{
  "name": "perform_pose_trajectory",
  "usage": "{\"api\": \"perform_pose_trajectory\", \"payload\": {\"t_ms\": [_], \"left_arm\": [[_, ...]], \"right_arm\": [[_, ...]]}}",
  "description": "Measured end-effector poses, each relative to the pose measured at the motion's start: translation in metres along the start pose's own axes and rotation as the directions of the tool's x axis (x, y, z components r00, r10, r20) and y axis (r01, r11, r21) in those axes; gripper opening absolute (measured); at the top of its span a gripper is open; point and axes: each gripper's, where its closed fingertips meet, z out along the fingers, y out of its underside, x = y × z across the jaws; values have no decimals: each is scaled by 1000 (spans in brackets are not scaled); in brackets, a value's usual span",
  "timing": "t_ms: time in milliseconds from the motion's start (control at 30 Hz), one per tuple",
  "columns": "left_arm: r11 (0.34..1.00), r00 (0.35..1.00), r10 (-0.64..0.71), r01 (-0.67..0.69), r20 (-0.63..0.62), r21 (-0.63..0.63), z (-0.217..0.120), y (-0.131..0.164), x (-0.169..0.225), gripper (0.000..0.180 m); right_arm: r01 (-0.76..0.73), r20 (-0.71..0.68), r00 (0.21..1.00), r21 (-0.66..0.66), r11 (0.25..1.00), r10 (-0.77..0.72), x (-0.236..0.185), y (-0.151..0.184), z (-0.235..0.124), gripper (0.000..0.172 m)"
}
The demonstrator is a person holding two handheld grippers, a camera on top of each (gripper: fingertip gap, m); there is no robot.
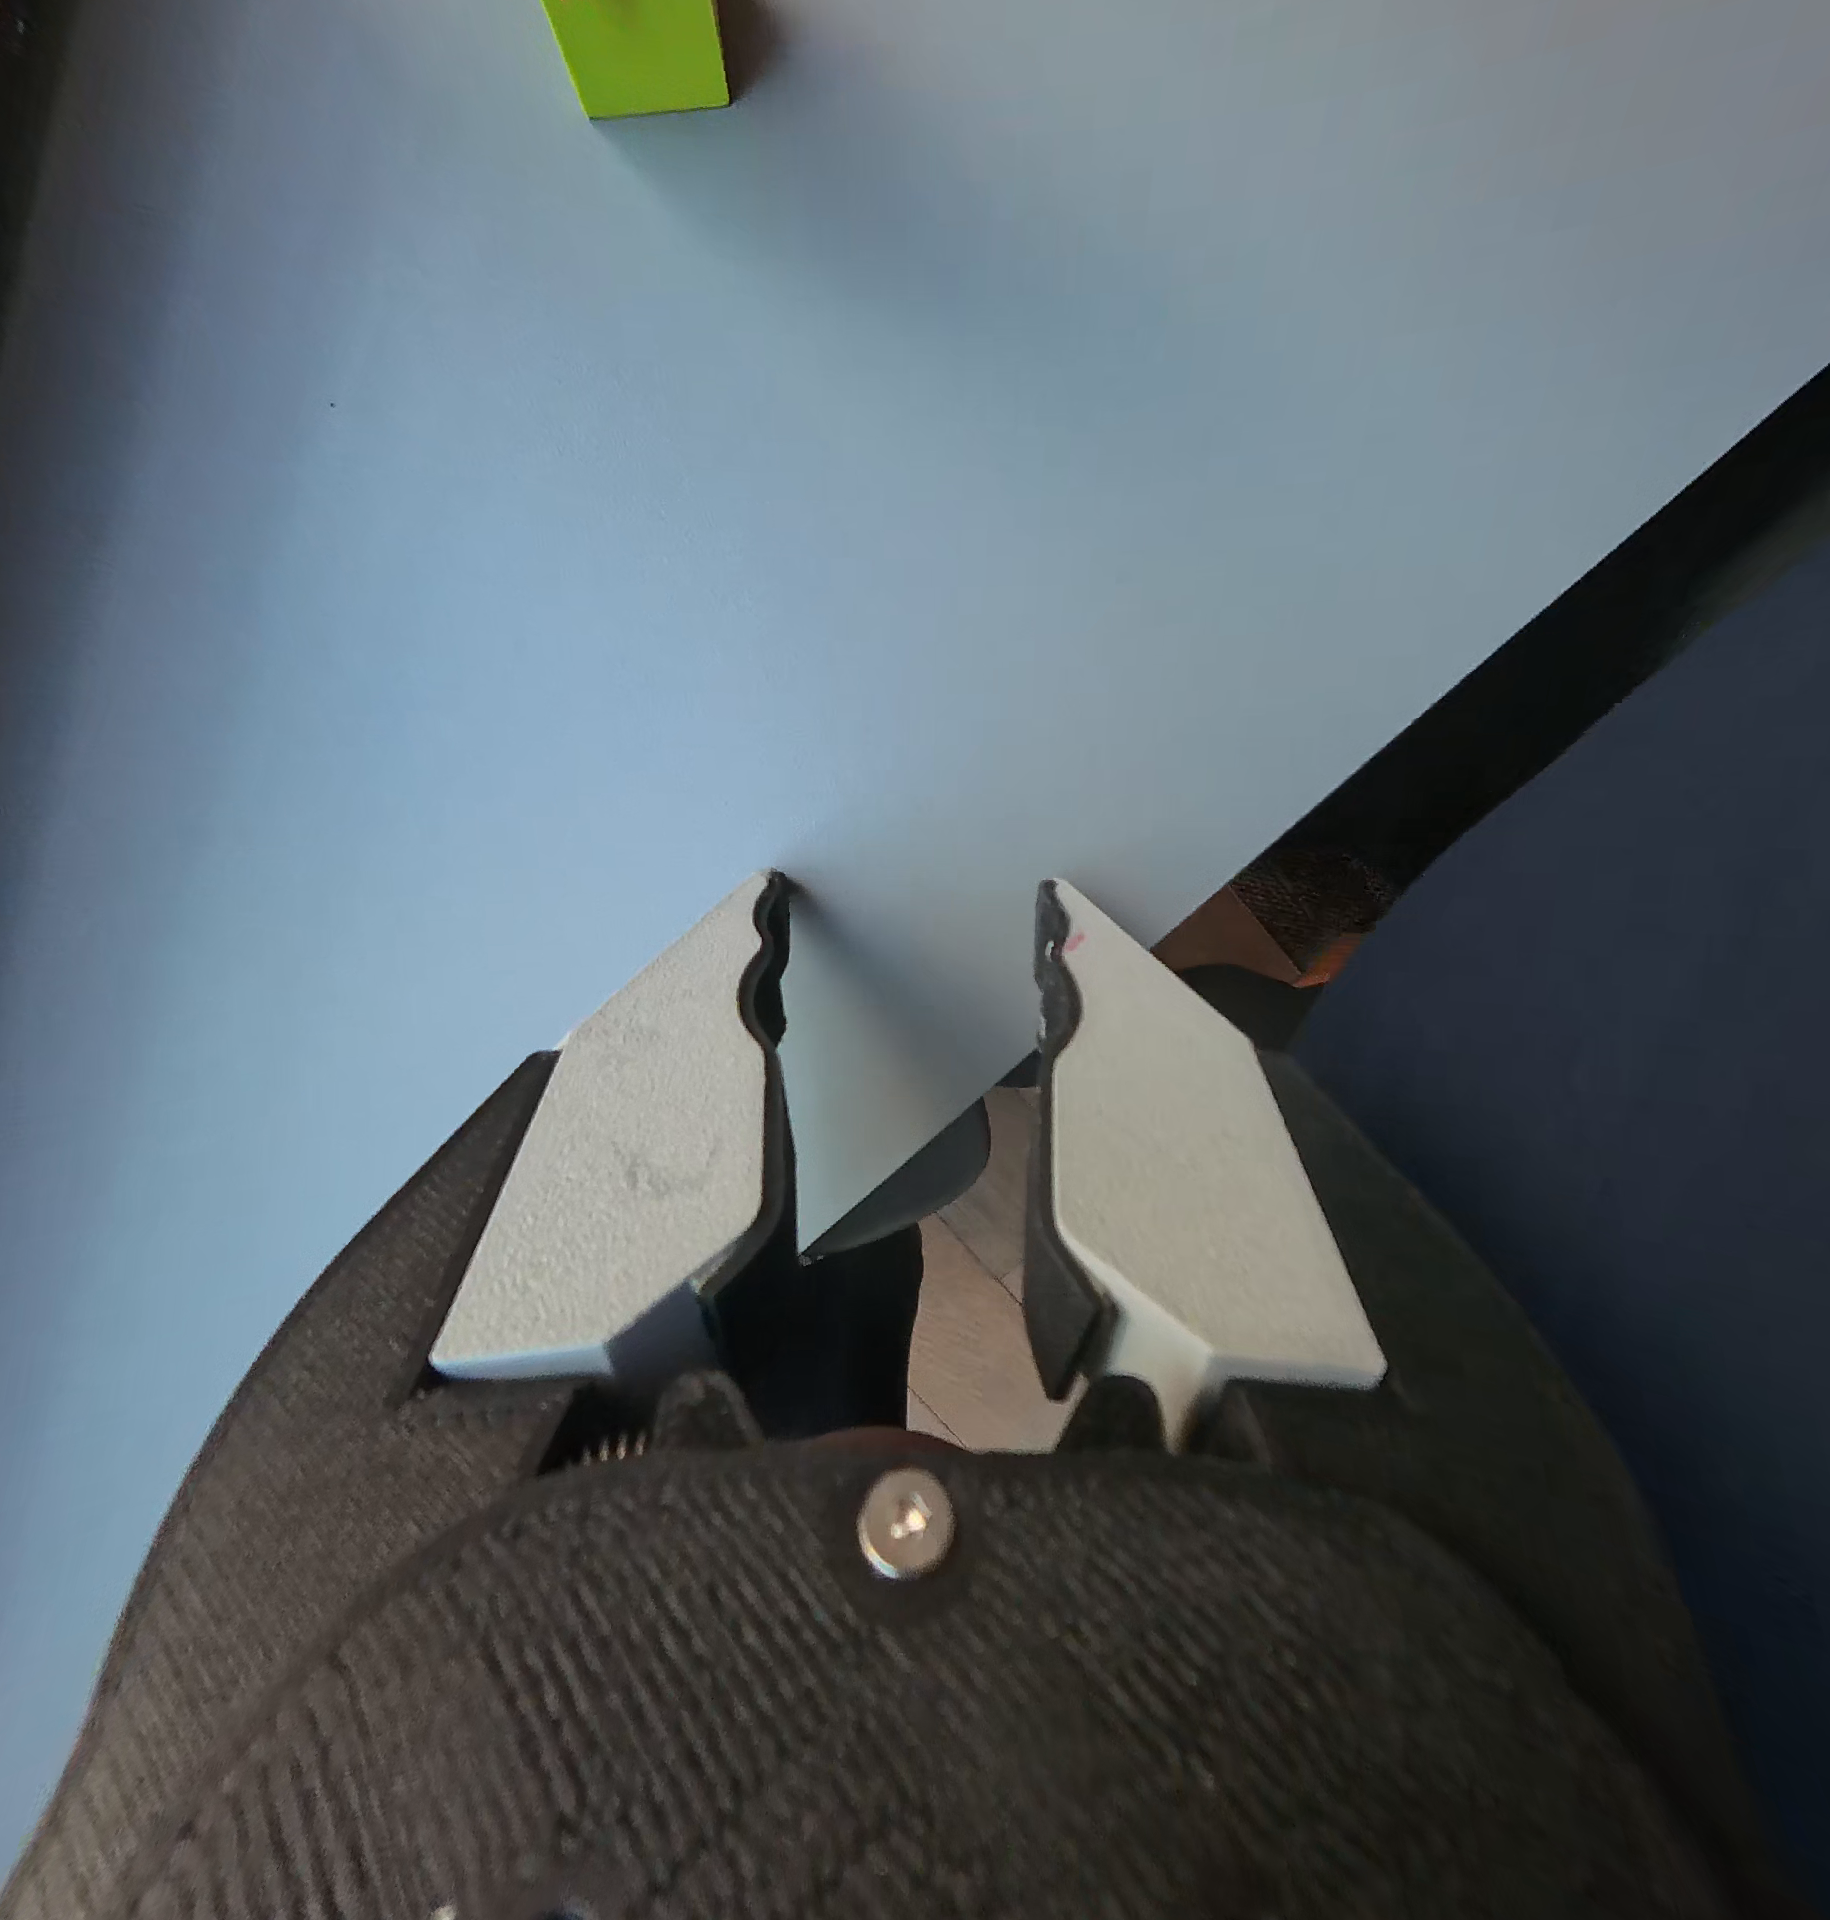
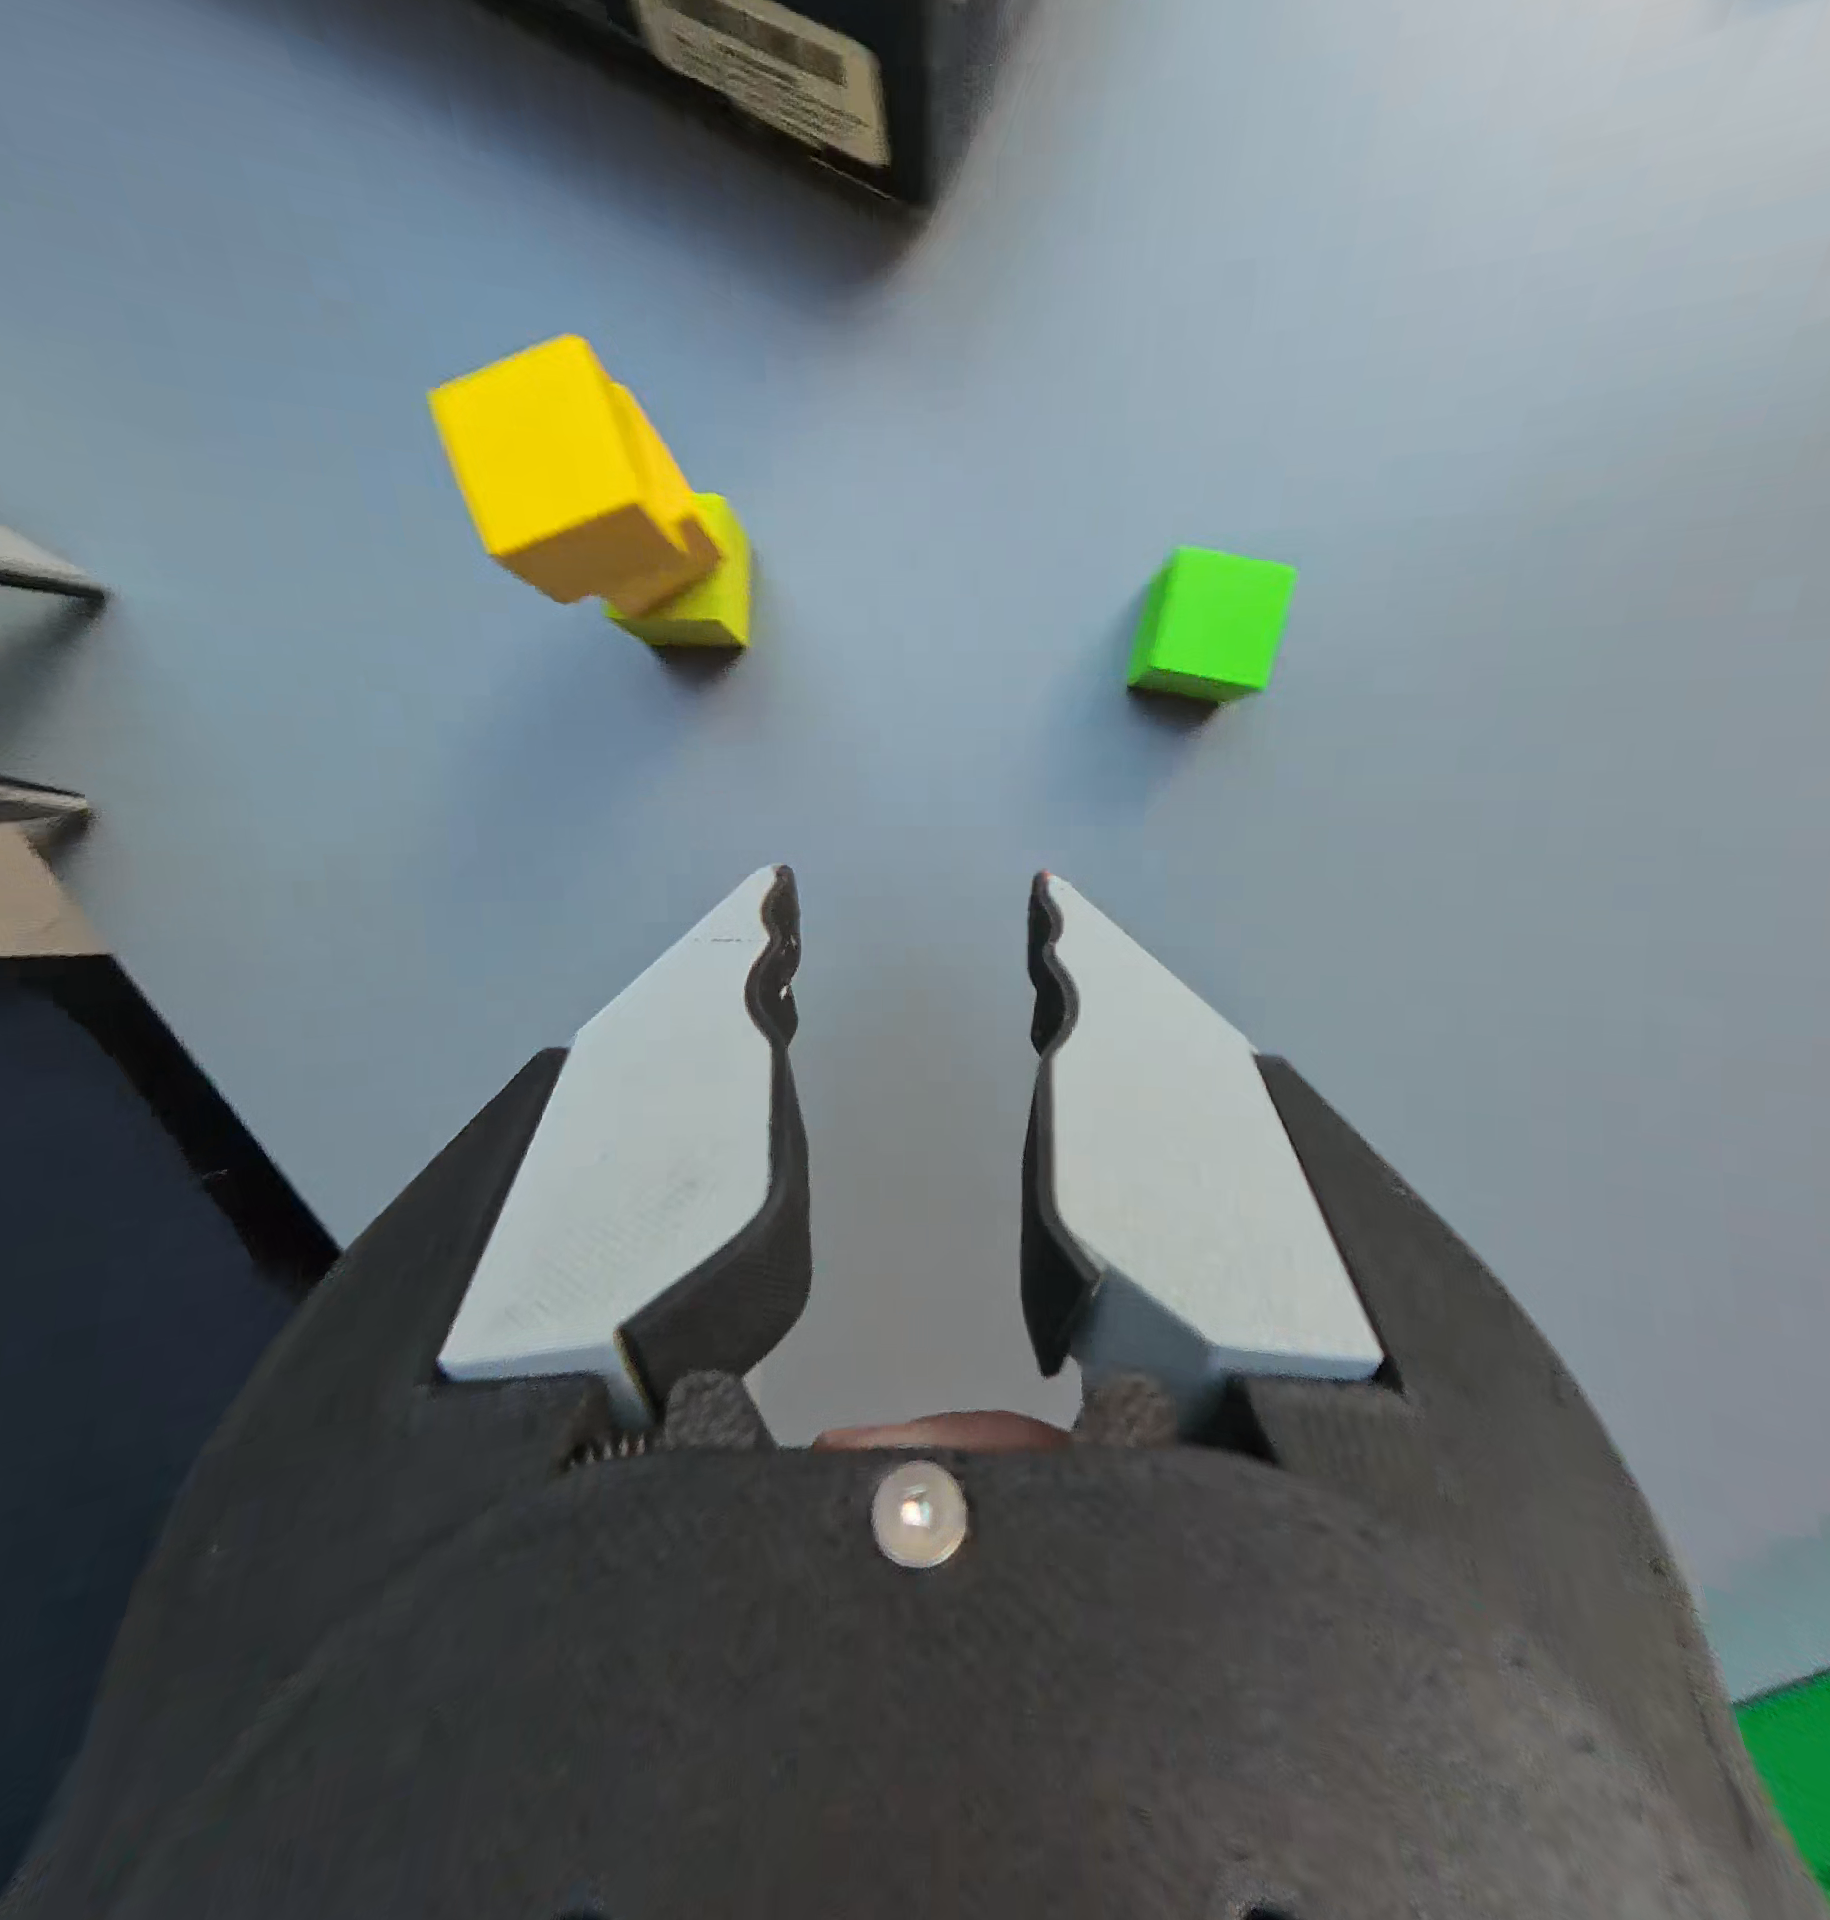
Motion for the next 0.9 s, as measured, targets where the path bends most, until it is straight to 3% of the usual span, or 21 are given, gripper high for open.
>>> {"api": "perform_pose_trajectory", "payload": {"t_ms": [167, 433, 500, 567, 600, 767, 900], "left_arm": [[997, 1000, 2, -2, 9, -71, -1, 3, 4, 49], [973, 977, -197, 205, 77, -103, -14, 2, 15, 43], [964, 971, -218, 230, 95, -131, -16, 5, 18, 42], [955, 965, -239, 253, 105, -152, -16, 7, 22, 42], [952, 963, -247, 262, 109, -160, -16, 7, 24, 42], [944, 959, -264, 279, 101, -179, -17, 3, 33, 42], [952, 969, -233, 245, 82, -184, -15, -4, 34, 42]], "right_arm": [[-99, -57, 994, -7, 995, 98, 43, 1, 9, 50], [-21, -2, 1000, 6, 1000, 21, 68, -26, 40, 54], [-4, 13, 1000, -1, 1000, 4, 69, -25, 49, 48], [26, 16, 1000, -27, 999, -25, 70, -20, 56, 25], [40, 17, 999, -28, 999, -39, 70, -19, 58, 24], [32, 51, 998, 40, 999, -34, 67, -22, 48, 23], [-7, 101, 995, 128, 992, -6, 56, -36, 17, 23]]}}
